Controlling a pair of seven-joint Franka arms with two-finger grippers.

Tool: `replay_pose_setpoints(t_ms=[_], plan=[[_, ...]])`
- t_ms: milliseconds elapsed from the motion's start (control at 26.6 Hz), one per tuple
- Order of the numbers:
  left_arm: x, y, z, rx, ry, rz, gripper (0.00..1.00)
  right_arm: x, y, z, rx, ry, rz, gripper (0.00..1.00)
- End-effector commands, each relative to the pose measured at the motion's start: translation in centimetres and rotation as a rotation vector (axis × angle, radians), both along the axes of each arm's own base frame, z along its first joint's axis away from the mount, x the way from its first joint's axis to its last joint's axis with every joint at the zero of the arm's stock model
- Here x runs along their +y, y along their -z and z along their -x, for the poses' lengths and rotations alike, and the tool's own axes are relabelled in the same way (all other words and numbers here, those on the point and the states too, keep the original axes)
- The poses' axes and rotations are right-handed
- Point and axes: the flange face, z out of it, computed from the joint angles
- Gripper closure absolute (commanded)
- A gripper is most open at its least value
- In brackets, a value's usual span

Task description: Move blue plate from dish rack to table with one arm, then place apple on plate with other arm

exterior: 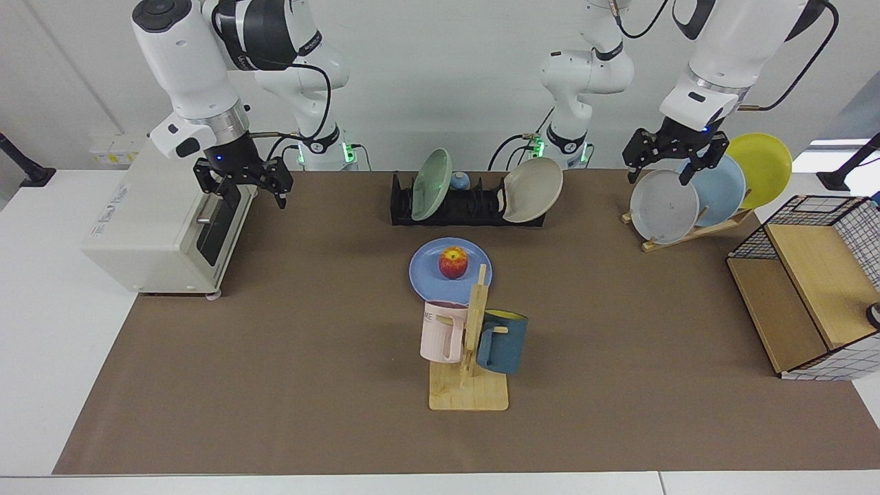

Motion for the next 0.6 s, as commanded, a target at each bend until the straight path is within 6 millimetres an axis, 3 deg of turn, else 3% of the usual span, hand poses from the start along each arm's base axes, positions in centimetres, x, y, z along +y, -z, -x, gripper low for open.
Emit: replay_pose_setpoints(t_ms=[0, 301, 565], plan=[[0.3, -0.1, 0.5, -0.004, -0.005, 0.013, 0.0, -0.6, -0.3, -0.1, -0.015, -0.05, 0.002, 0.0], [0.3, -0.1, 0.5, -0.004, -0.005, 0.013, 0.0, -0.5, -1.0, 0.7, 0.003, -0.056, -0.003, 0.0], [0.3, -0.1, 0.5, -0.004, -0.005, 0.013, 0.0, -1.7, -1.2, 0.5, -0.019, -0.036, -0.003, 0.0]])
